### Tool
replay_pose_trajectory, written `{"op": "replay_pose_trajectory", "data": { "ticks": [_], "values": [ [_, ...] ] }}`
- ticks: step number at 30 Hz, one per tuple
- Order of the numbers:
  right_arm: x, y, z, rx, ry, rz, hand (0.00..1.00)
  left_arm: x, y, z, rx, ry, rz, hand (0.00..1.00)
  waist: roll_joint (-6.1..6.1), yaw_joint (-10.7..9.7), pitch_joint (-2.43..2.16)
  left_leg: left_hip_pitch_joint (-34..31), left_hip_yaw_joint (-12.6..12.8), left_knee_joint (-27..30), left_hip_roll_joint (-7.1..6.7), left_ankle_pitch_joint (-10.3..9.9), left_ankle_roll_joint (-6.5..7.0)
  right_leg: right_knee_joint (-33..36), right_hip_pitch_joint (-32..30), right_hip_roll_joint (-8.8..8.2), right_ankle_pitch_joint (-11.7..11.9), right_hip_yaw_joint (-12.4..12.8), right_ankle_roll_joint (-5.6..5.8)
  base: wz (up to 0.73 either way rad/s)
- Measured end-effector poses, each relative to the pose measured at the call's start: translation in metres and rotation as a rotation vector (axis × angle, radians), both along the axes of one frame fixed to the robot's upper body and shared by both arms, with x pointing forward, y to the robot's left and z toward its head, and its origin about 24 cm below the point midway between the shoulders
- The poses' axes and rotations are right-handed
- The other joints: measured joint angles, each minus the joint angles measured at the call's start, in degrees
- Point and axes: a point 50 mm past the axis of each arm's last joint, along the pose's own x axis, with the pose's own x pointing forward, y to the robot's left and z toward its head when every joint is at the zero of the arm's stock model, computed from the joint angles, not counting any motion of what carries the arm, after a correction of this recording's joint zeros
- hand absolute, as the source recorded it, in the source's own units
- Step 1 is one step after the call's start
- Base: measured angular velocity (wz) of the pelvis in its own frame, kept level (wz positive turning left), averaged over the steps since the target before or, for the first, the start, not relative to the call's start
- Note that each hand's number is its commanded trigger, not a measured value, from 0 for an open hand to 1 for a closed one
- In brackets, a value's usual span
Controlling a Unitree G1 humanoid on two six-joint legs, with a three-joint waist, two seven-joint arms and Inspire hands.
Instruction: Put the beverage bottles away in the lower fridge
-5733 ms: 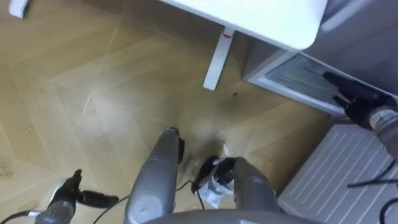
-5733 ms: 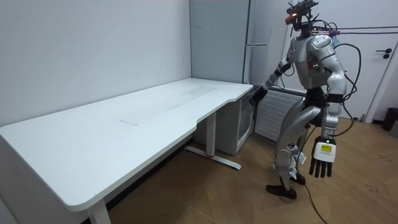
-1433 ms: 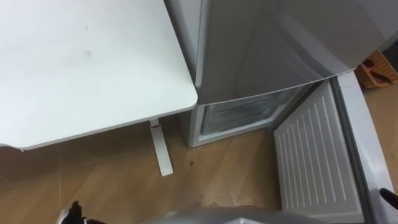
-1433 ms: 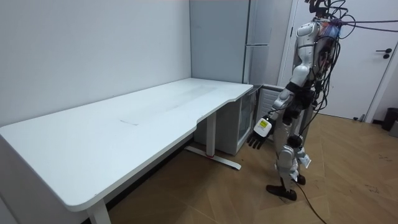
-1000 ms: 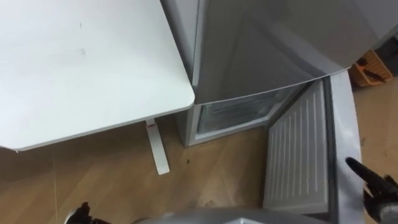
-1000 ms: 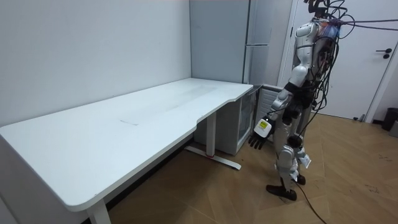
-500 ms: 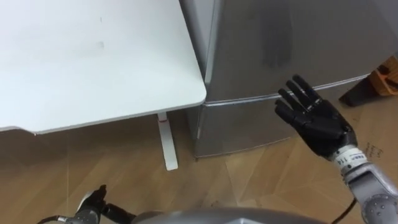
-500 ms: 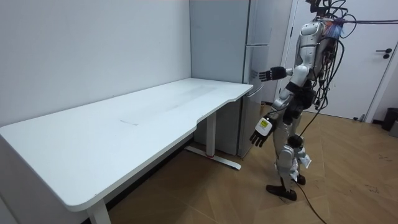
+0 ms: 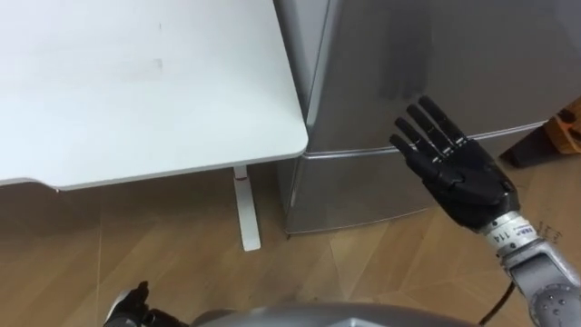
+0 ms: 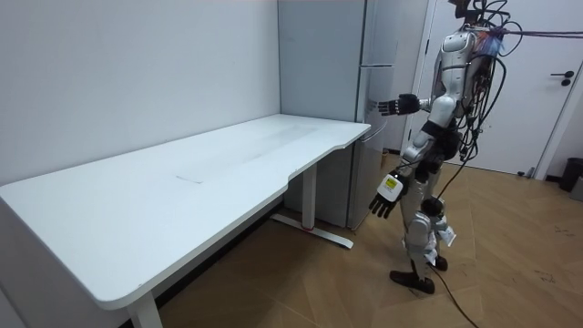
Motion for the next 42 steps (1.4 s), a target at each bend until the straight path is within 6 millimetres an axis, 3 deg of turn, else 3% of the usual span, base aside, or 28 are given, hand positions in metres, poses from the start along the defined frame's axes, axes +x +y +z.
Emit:
{"op": "replay_pose_trajectory", "data": {
  "ticks": [10,20,24,32,36,38,42],
  "values": [
    [-0.027,-0.01,-0.035,-0.037,0.218,-0.023,0.0,0.006,-0.006,-0.001,0.013,-0.005,-0.027,0.0,-0.15,0.2,-0.11,-0.5,-1.2,0.1,-0.11,0.0,0.02,0.0,0.3,-0.24,0.0,-1.7,0.01,0.04],
    [-0.06,-0.022,-0.074,-0.024,0.473,-0.12,0.0,0.007,-0.006,-0.001,0.026,-0.011,-0.025,0.0,-0.57,1.1,0.2,-0.9,-3.2,0.6,-0.31,0.0,0.01,-0.4,1.1,-0.36,0.0,-4.2,0.01,0.1],
    [-0.085,-0.025,-0.092,-0.033,0.623,-0.155,0.0,0.002,-0.005,-0.001,0.028,0.0,-0.017,0.0,-1.06,1.6,0.31,-1.1,-4.2,0.7,-0.51,0.0,-0.01,-1.0,1.4,-0.36,0.0,-4.9,0.01,0.13],
    [-0.128,-0.013,-0.115,-0.059,0.9,-0.179,0.0,-0.012,-0.005,-0.004,0.046,0.046,-0.008,0.0,-0.46,1.5,0.42,-1.1,-6.1,1.0,-0.86,0.0,0.0,-1.1,2.5,-0.43,0.0,-6.3,0.01,0.12],
    [-0.128,-0.009,-0.119,-0.077,0.949,-0.208,0.0,-0.017,-0.007,-0.006,0.043,0.074,-0.015,0.0,0.53,1.5,0.59,-1.2,-6.3,1.3,-0.94,0.0,0.02,-1.1,2.8,-0.49,0.0,-6.7,0.01,0.03],
    [-0.122,-0.011,-0.121,-0.117,0.986,-0.231,0.0,-0.017,-0.007,-0.007,0.042,0.082,-0.017,0.0,1.3,1.5,1.0,-1.2,-6.3,1.8,-0.92,0.0,0.02,-1.1,3.0,-0.47,0.0,-6.7,0.01,0.0],
    [-0.116,-0.015,-0.122,-0.207,1.013,-0.242,0.0,-0.019,-0.008,-0.007,0.041,0.086,-0.017,0.0,1.61,1.5,1.21,-1.4,-6.8,2.3,-1.2,0.0,0.01,-2.2,3.4,-0.57,-0.1,-6.8,0.02,0.06]
  ]
}}
